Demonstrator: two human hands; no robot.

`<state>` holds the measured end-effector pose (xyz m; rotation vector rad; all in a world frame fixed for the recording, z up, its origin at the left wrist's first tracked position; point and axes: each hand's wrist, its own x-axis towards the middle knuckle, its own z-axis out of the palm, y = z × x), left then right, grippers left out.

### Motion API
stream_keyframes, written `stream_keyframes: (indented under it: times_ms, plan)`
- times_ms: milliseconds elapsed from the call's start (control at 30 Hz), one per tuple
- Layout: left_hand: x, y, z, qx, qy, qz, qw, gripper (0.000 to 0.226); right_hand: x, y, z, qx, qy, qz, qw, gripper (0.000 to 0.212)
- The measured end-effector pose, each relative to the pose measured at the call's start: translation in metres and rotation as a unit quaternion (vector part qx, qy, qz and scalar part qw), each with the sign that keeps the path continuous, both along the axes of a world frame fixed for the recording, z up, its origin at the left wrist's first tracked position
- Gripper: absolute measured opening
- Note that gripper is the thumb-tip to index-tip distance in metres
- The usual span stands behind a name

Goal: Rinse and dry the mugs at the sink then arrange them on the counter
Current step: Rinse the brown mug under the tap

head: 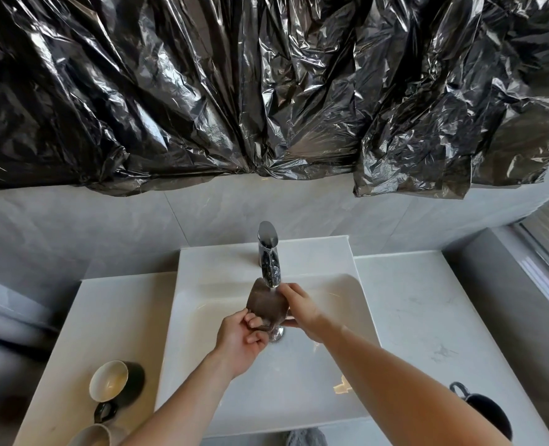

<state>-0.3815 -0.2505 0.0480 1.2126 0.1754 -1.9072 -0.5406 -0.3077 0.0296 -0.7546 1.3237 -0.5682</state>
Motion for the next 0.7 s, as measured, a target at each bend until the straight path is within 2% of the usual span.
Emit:
stream_keyframes:
  times_ms: [167, 333, 567, 633, 700]
  plan:
    - [-0.009, -0.015, 0.007, 0.038, -0.043, -0.009, 0.998, 0.031, -0.006, 0.007, 0.008, 0.071, 0.002, 0.002, 0.997, 0.053]
    - [-0.022, -0.028, 0.022, 0.035, -0.095, -0.027, 0.994, 0.033, -0.011, 0.018, -0.004, 0.138, -0.047, -0.048, 0.988, 0.061]
    - [-0.041, -0.024, 0.028, 0.012, -0.161, -0.054, 0.985, 0.029, -0.013, 0.033, -0.014, 0.217, -0.115, -0.1, 0.964, 0.056]
    - [-0.051, -0.02, 0.029, -0.005, -0.23, -0.086, 0.969, 0.034, -0.015, 0.04, -0.018, 0.236, -0.157, -0.127, 0.951, 0.053]
    - [-0.059, -0.017, 0.028, -0.042, -0.339, -0.168, 0.925, 0.04, -0.016, 0.046, -0.022, 0.243, -0.197, -0.165, 0.935, 0.046]
